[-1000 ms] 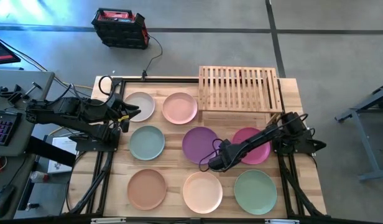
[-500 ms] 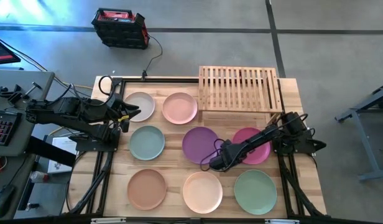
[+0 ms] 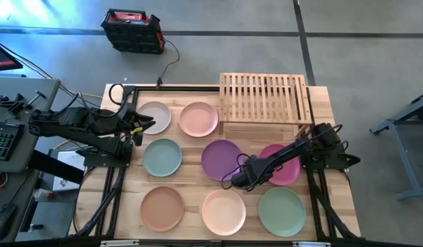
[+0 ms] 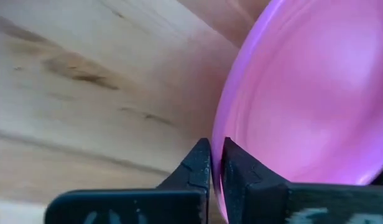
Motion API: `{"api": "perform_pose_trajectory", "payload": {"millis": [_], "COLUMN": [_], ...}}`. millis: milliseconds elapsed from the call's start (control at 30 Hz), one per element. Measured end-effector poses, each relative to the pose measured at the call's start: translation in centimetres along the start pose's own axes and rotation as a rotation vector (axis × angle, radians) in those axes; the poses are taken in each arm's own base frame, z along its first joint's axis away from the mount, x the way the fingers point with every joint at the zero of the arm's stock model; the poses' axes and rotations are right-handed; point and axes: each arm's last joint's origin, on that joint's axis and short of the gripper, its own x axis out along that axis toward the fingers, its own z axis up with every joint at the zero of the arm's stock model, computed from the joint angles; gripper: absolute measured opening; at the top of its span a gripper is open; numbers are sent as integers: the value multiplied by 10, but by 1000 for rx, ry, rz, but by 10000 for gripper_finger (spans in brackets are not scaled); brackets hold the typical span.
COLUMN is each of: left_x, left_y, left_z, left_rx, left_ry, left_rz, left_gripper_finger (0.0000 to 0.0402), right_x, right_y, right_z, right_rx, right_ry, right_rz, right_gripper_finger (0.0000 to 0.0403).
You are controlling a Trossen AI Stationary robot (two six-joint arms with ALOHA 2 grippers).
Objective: Place and stack plates onto a shelf
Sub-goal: Put the pink plate on the shelf
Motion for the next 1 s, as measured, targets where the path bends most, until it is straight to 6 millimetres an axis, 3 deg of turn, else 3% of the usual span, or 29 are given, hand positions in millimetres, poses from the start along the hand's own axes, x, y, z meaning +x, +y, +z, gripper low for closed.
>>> {"api": "perform_pose_trajectory", "payload": {"millis": [667,1000], "left_x": [0,0], "left_y": [0,0], "left_z": [0,0], "left_rx": [26,26], "left_ry": [-1,-1], "left_rz": [1,1], "left_gripper_finger": [90,90], "right_x": [-97,-144], "right_y": [-6,-8], "right_z": [-3,0], "right_rx": [14,-36], "right_ry": [-109,-299], "right_rz": [26,142], "right_gripper_finger": [0,0]}}
